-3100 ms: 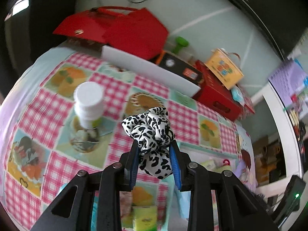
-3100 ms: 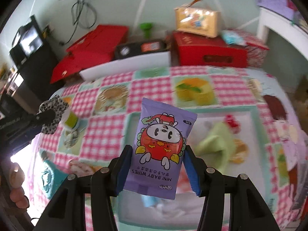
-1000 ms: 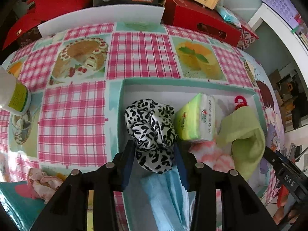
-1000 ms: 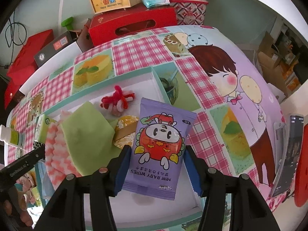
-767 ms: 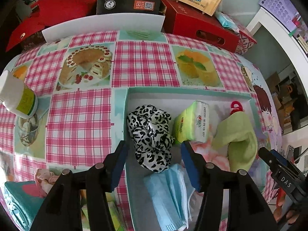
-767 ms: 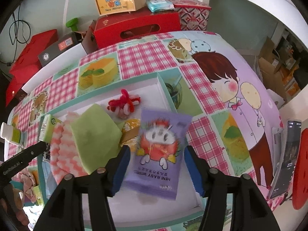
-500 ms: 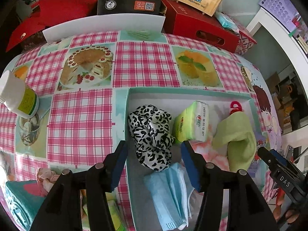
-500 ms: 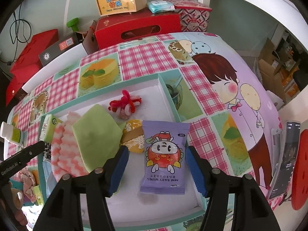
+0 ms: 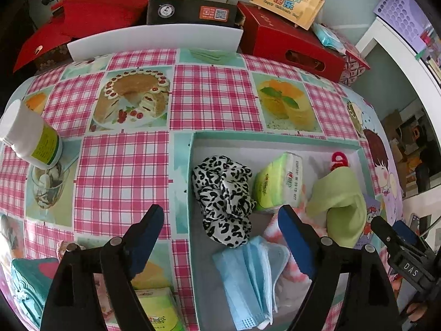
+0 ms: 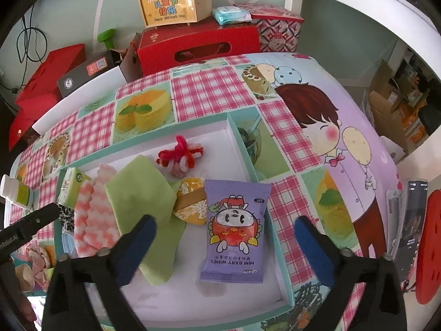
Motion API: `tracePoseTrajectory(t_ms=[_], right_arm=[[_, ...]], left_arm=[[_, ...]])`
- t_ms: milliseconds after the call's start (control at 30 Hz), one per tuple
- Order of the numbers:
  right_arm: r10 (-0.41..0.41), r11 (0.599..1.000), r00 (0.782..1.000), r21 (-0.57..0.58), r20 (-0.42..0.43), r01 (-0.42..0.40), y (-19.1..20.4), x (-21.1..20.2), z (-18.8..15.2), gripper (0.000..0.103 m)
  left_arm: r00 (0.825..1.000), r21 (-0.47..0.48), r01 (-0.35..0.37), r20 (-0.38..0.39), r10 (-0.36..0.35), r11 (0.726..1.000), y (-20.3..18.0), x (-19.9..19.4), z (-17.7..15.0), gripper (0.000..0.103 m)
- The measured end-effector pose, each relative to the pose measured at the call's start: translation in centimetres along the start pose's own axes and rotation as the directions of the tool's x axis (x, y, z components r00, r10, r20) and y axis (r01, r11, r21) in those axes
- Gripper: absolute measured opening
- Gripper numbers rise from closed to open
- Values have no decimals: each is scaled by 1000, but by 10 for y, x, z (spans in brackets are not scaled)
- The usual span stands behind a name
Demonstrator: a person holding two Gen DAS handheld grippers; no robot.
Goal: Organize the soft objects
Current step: 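Move both tools back toward the green tissue pack and pink floral cloth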
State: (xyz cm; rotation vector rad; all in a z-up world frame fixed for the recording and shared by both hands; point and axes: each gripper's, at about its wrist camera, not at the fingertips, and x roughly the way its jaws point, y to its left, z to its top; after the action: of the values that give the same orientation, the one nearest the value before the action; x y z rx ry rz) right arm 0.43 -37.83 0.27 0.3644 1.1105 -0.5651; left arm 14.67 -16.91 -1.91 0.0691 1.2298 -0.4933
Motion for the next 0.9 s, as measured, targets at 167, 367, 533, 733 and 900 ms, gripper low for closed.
tracePoseTrajectory(t_ms=[167, 367, 533, 733, 900], right_arm=[[1, 1000, 1000, -7, -3, -1, 1, 1, 0, 103], [1, 1000, 1000, -14, -5, -1, 3, 1, 0, 103], [-2, 1000, 1000, -20, -6, 2, 3, 0, 0, 103], [12, 1000, 999, -24, 40, -11, 8, -18, 2, 103], [68, 996, 994, -60, 84, -63, 28, -36, 2, 103]], left_arm=[[1000, -6, -9, 0, 9, 1000, 2, 1, 1, 86], [1000, -13, -9, 9, 9, 1000, 4, 0, 1, 86], [1000, -16, -14, 19, 15, 1000, 5, -3, 1, 86], [997, -31, -18, 72, 20, 999, 12, -23, 2, 86], [990, -83, -27, 136, 39, 996, 27, -44, 4, 86]])
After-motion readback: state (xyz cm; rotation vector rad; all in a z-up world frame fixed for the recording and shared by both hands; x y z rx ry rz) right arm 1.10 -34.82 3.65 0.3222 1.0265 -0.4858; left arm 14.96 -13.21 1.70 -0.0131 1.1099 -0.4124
